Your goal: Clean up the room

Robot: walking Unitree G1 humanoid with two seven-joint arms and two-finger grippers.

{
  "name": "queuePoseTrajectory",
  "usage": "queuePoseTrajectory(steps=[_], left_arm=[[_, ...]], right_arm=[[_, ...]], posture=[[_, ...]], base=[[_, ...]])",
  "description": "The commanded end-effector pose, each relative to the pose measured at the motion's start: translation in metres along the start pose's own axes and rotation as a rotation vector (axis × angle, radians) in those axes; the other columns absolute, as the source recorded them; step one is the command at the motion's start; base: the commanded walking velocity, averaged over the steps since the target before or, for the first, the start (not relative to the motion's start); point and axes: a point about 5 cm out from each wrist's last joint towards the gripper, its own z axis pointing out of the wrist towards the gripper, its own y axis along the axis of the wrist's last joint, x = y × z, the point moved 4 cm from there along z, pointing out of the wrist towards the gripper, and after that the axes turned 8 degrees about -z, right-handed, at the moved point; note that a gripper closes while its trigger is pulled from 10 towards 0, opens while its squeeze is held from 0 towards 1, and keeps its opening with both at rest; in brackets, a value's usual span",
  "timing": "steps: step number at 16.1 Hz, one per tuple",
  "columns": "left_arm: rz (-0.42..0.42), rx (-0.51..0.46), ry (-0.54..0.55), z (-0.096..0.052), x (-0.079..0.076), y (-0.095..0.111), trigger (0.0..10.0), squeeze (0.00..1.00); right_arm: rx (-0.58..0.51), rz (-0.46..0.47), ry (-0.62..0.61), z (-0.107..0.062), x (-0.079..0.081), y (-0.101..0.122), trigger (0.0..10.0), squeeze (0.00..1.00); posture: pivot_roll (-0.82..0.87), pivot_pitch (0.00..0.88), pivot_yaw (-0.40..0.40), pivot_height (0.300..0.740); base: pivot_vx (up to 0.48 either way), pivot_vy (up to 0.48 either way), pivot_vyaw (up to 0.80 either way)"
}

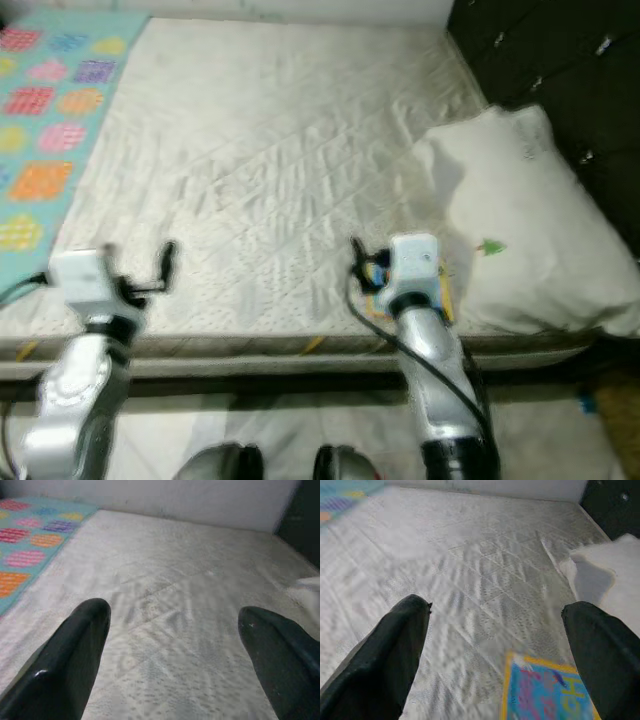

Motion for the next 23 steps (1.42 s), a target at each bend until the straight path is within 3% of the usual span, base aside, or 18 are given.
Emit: queuePoseTrajectory(steps=[1,13,23], left_arm=[[0.014,0.001,0.009,0.0,0.004,0.0,10.0,0.0],[0.012,-0.008,0.003,0.002,0.001,0.0,10.0,0.0],[-0.018,-0.03,-0.06,0.002,-0.008,0.004,10.0,0.0]], right_arm=[[-0.009,0.003,-0.005,0.0,0.0,0.002,10.0,0.0],[-0.02,-0.02,0.022,0.003,0.004,0.004,10.0,0.0],[-0.025,-0.026,0.017,0.004,0.003,0.005,10.0,0.0]], posture=[[0.06,0.187,-0.05,0.74],[0.06,0.171,-0.057,0.74],[0.05,0.177,-0.051,0.74]], base=[[0.0,0.458,0.0],[0.0,0.467,0.0],[0.086,0.0,0.0]])
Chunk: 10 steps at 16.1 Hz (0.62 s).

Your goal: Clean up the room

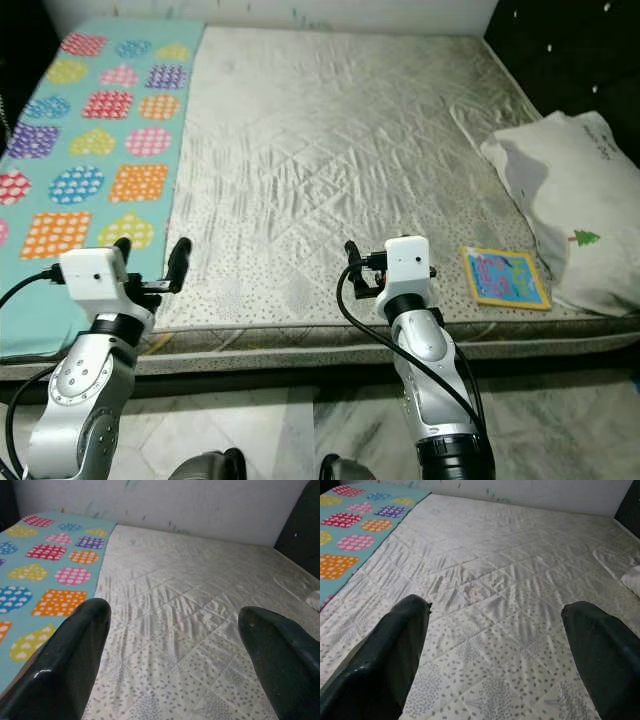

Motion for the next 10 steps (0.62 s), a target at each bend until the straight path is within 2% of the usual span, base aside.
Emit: queuePoseTrajectory(steps=[1,10], left_arm=[[0.001,-0.008,-0.001,-0.0009,0.0002,0.0021,10.0,0.0],[0.005,-0.008,-0.005,0.0005,-0.0004,0.0022,10.0,0.0]], right_arm=[[-0.002,0.0,-0.014,-0.0013,-0.0046,-0.0006,10.0,0.0],[-0.002,-0.002,-0.023,-0.0005,-0.0055,-0.0007,10.0,0.0]], posture=[[0.05,0.176,-0.051,0.74],[0.05,0.175,-0.05,0.74]], base=[[0.3,0.0,0.0],[0.315,0.0,0.0]])
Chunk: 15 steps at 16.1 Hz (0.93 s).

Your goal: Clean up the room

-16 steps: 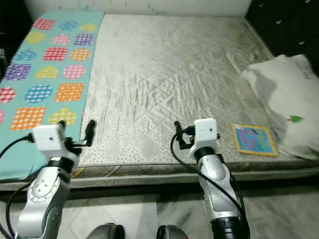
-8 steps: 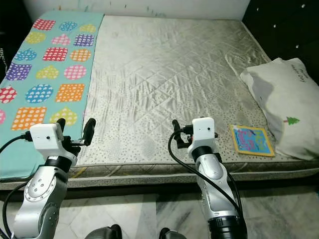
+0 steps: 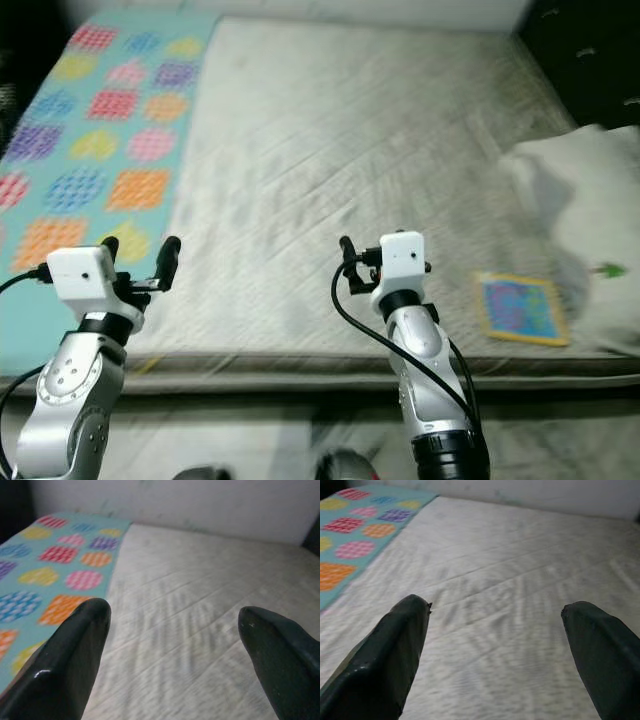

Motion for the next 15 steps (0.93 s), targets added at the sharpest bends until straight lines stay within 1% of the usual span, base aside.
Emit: queuePoseTrajectory(steps=[1,2,4,8,10,13,15], left_arm=[[-0.007,0.014,-0.012,-0.002,-0.0048,-0.0043,10.0,0.0],[-0.008,0.016,-0.009,-0.0015,-0.0049,-0.0048,10.0,0.0],[-0.031,0.014,0.016,-0.0006,-0.0046,-0.0056,10.0,0.0],[-0.039,0.019,0.01,0.0003,-0.0062,-0.0075,10.0,0.0],[-0.041,0.019,0.009,0.0005,-0.0063,-0.0076,10.0,0.0],[-0.042,0.02,0.012,0.0005,-0.0055,-0.0078,10.0,0.0],[-0.041,0.016,0.011,0.0006,-0.0055,-0.0072,10.0,0.0]], right_arm=[[0.023,-0.002,-0.022,-0.0036,-0.0073,-0.0068,10.0,0.0],[0.024,-0.004,-0.023,-0.0036,-0.0079,-0.0071,10.0,0.0],[0.025,-0.004,-0.024,-0.0036,-0.008,-0.0073,10.0,0.0],[0.027,-0.005,-0.024,-0.0031,-0.0085,-0.0078,10.0,0.0],[0.029,-0.006,-0.022,-0.0029,-0.0083,-0.0083,10.0,0.0],[0.03,-0.008,-0.019,-0.0028,-0.0077,-0.0087,10.0,0.0],[0.029,-0.01,-0.017,-0.0026,-0.0073,-0.0086,10.0,0.0]], posture=[[0.05,0.175,-0.05,0.74],[0.05,0.175,-0.05,0.74],[0.05,0.175,-0.05,0.74],[0.05,0.173,-0.051,0.74],[0.05,0.172,-0.052,0.74],[0.05,0.172,-0.052,0.74],[0.05,0.172,-0.052,0.74]], base=[[0.311,0.0,0.0],[0.292,0.0,0.0],[0.0,0.0,0.0],[0.0,0.0,0.0],[0.0,0.337,0.0],[0.0,0.45,-0.44],[0.0,0.465,0.0]])
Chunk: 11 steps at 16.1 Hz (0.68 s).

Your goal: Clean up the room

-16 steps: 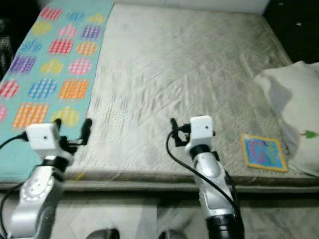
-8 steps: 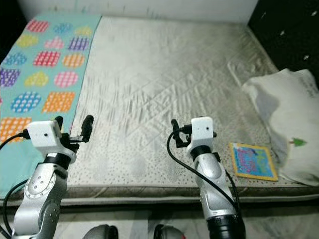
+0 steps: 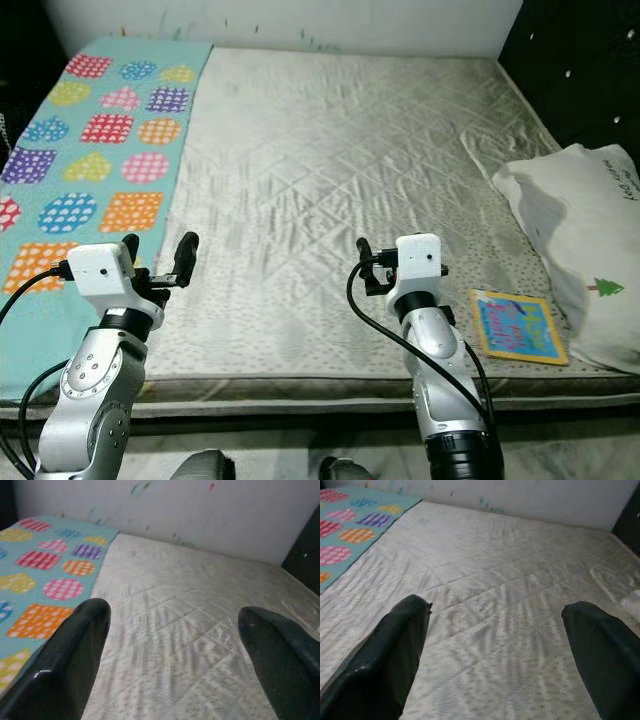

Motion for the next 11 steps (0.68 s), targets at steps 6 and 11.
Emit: queuePoseTrajectory(steps=[6,11], left_arm=[[0.011,0.005,0.006,-0.001,0.0035,-0.0015,10.0,0.0],[0.011,0.004,0.009,-0.0006,0.0036,-0.0013,10.0,0.0]], right_arm=[[0.001,-0.008,0.018,0.0009,0.0034,-0.0009,10.0,0.0],[0.002,-0.011,0.019,0.0015,0.0036,-0.0007,10.0,0.0]], posture=[[0.05,0.163,-0.054,0.74],[0.05,0.165,-0.054,0.74]], base=[[0.0,0.477,0.0],[0.0,0.48,0.0]])
